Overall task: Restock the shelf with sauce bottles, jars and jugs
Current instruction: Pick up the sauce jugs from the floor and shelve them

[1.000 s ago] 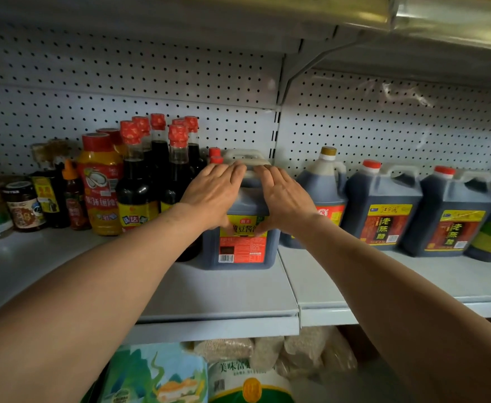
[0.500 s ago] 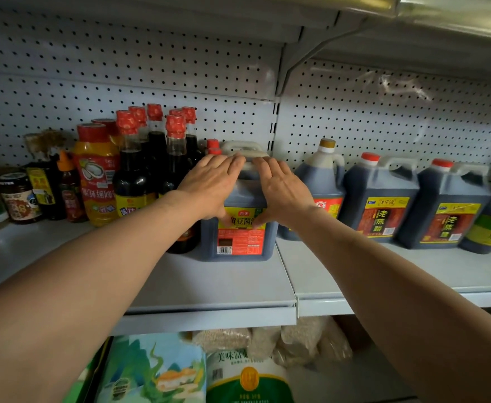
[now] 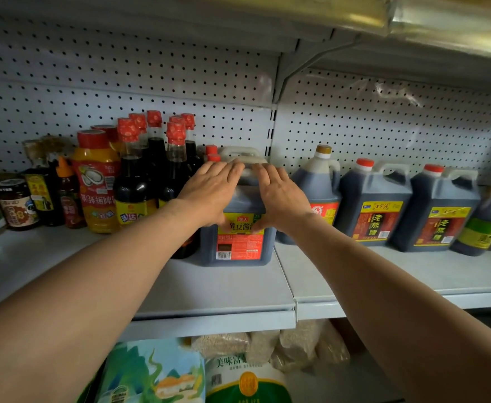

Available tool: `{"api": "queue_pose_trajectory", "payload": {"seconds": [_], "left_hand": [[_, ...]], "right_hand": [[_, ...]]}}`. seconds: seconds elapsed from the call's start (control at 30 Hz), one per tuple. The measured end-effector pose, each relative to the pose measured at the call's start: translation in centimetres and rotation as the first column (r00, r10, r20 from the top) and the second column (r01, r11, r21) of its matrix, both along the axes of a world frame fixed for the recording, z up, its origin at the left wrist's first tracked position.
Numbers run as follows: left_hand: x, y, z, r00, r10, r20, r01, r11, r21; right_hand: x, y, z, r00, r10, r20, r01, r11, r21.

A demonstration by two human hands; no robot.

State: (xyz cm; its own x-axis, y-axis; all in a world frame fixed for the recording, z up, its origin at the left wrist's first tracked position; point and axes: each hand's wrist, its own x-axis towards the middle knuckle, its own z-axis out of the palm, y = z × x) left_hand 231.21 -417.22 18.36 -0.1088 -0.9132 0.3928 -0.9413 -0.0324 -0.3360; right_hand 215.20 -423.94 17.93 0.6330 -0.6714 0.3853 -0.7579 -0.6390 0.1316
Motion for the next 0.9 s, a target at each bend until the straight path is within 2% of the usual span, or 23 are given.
{"api": "queue_pose_trajectory", "payload": {"seconds": [0.13,0.2,0.3,0.37,0.43,0.5,0.6,0.7,0.9], "left_hand": [[-0.7,0.1,0.0,0.994,0.09,0.056,-0.09,0.996,0.006],[-1.2,0.5,-0.3,0.992,0.126,0.02,-0.126,0.992,-0.004],[-2.0,2.6,-1.3,0.976,0.119,-0.18,-0.127,0.991,-0.032],[-2.2,5.0,-2.2,0.935,0.071,-0.346,-0.103,0.992,-0.075],[-2.0,7.4,-3.2,0.83,0.065,-0.553,-0.121,0.99,-0.065],[-1.9,9.8,-5.0,0.68,0.111,-0.725,-0.178,0.984,-0.016],[-2.8,13.7,-8.0,0.419,0.174,-0.891,-0.314,0.949,0.037],[-3.4,17.5,-11.0,0.21,0.22,-0.953,-0.384,0.915,0.127],[-4.5,24.5,-16.0,0.017,0.215,-0.976,-0.367,0.91,0.194]], "right_hand": [[0.0,0.8,0.7,1.0,-0.01,-0.007,0.01,1.0,0.011],[-0.2,1.1,0.2,1.0,-0.002,0.024,0.001,1.0,0.022],[-1.3,2.0,-1.4,0.989,0.017,0.144,-0.021,0.999,0.028],[-2.7,3.5,-2.2,0.971,0.012,0.239,-0.029,0.997,0.07],[-4.2,5.0,-2.7,0.953,-0.006,0.303,-0.03,0.993,0.112],[-5.1,6.7,-3.6,0.937,-0.013,0.35,-0.04,0.989,0.143],[-6.0,9.8,-5.3,0.914,-0.013,0.405,-0.091,0.967,0.237],[-6.4,13.2,-7.9,0.915,-0.055,0.4,-0.105,0.925,0.366],[-6.9,18.6,-13.3,0.947,-0.107,0.302,-0.091,0.814,0.574]]}}
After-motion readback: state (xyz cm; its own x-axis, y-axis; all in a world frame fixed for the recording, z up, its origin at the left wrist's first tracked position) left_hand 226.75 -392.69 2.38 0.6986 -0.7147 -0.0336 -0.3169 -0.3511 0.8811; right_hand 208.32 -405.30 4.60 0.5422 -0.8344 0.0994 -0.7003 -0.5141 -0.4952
